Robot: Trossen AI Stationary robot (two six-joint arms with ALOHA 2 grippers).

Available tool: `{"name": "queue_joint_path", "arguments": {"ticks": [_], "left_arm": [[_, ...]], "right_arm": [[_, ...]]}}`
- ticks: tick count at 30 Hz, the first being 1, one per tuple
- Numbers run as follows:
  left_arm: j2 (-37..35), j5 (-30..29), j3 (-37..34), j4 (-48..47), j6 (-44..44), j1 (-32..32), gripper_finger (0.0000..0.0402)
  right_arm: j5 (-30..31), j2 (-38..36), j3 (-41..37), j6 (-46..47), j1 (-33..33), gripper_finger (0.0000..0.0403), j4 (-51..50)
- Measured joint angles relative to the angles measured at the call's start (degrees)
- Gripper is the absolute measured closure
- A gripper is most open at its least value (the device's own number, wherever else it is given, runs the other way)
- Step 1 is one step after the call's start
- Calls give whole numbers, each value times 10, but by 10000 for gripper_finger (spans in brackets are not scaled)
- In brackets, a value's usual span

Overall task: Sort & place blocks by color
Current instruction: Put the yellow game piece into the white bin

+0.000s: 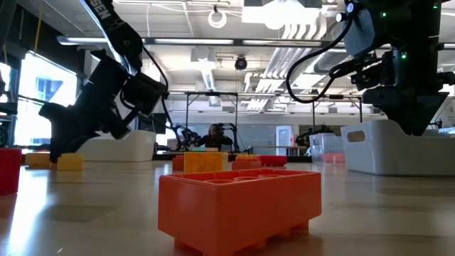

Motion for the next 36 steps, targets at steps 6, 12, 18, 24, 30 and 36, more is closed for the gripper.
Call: {"name": "queue_joint_path", "arguments": {"ticks": [6, 12, 18, 24, 30, 36], "left_arm": [[-3, 1, -19, 15, -4, 0, 278], [-17, 1, -27, 12, 4, -3, 293], [-57, 3, -26, 26, 4, -21, 289], [-109, -10, -25, 22, -2, -39, 291], [-170, -25, -24, 19, -9, -42, 291], [-227, -30, 11, 16, -15, -42, 289]], "right_arm": [[-2, 0, 0, 0, 0, 167, 0], [-3, -1, 0, 0, 0, 185, 0], [-3, -21, 0, 0, 0, 226, -1], [-3, -63, 0, 0, 0, 257, 2], [-1, -104, 0, 5, 0, 265, 10], [15, -139, 0, -1, 0, 265, 42]]}}
